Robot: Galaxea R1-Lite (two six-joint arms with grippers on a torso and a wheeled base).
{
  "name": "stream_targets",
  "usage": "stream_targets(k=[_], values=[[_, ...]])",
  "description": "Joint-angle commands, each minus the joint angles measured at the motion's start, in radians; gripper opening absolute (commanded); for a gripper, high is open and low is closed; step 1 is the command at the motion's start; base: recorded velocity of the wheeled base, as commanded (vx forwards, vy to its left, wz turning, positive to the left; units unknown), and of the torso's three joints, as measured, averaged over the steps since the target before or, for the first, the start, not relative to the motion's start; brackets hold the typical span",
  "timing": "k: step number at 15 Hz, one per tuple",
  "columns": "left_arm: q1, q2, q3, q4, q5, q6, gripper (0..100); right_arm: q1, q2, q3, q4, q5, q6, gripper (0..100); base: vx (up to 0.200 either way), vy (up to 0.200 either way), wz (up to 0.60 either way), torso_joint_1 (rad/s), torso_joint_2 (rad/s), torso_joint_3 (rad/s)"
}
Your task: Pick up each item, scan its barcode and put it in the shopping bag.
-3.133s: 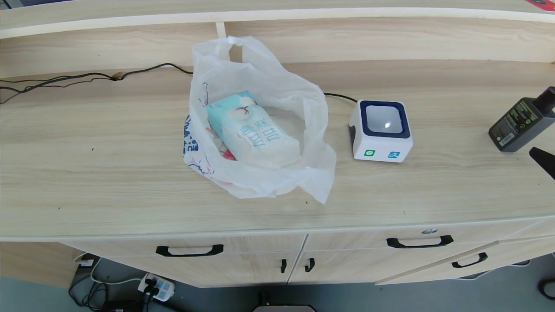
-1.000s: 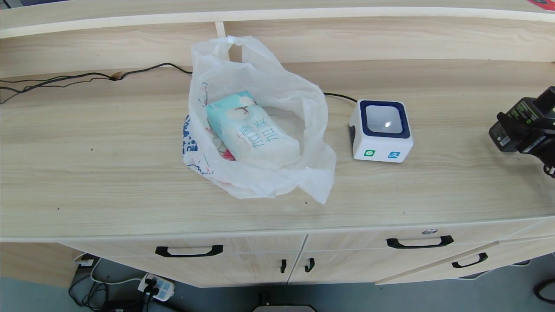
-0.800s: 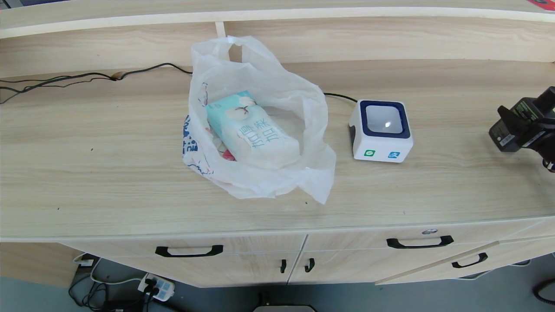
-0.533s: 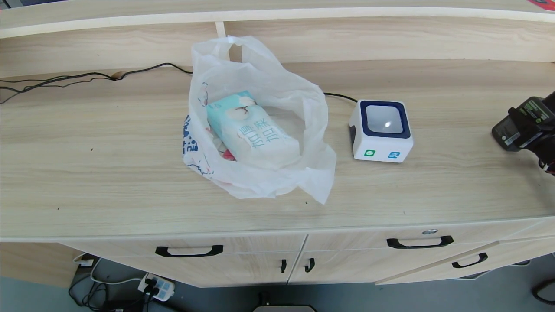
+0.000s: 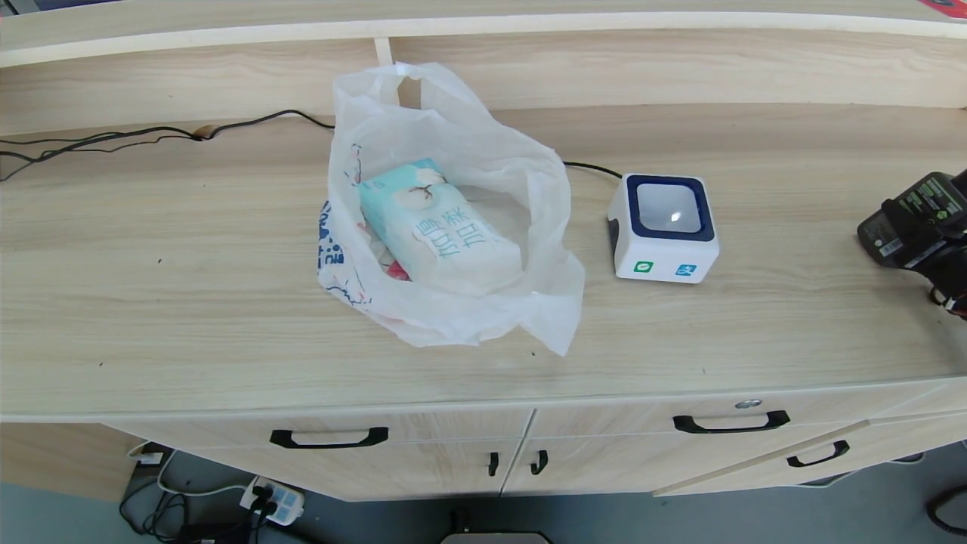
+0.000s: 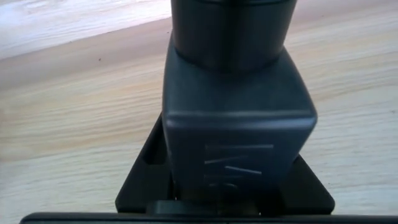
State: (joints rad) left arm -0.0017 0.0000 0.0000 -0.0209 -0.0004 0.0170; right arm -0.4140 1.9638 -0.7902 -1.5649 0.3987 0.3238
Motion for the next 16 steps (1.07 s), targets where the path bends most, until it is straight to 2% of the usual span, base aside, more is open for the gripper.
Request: stream_targets(k=[1, 5, 9, 13, 14, 16], values=[[0.0, 0.002, 0.0, -0.001, 0.0, 0.0, 100, 0.015, -0.049, 0.022, -0.006, 0.0, 0.012, 0, 0.0, 0.0, 0.0, 0.0, 0.0, 0.0], [0.0, 0.002, 0.0, -0.001, 0.0, 0.0, 100, 0.054, -0.1, 0.008, -0.006, 0.005, 0.052, 0, 0.0, 0.0, 0.0, 0.0, 0.0, 0.0], [0.0, 0.002, 0.0, -0.001, 0.0, 0.0, 100, 0.181, -0.263, 0.049, -0.006, 0.015, 0.179, 0, 0.0, 0.0, 0.0, 0.0, 0.0, 0.0], [0.0, 0.002, 0.0, -0.001, 0.0, 0.0, 100, 0.462, -0.514, 0.111, 0.023, 0.011, 0.222, 0, 0.0, 0.0, 0.0, 0.0, 0.0, 0.0], [0.0, 0.002, 0.0, -0.001, -0.001, 0.0, 100, 0.509, -0.556, 0.121, 0.074, 0.006, 0.218, 0, 0.0, 0.0, 0.0, 0.0, 0.0, 0.0], [0.0, 0.002, 0.0, -0.001, -0.001, 0.0, 100, 0.707, -0.684, 0.111, 0.315, -0.018, 0.199, 0, 0.0, 0.0, 0.0, 0.0, 0.0, 0.0]])
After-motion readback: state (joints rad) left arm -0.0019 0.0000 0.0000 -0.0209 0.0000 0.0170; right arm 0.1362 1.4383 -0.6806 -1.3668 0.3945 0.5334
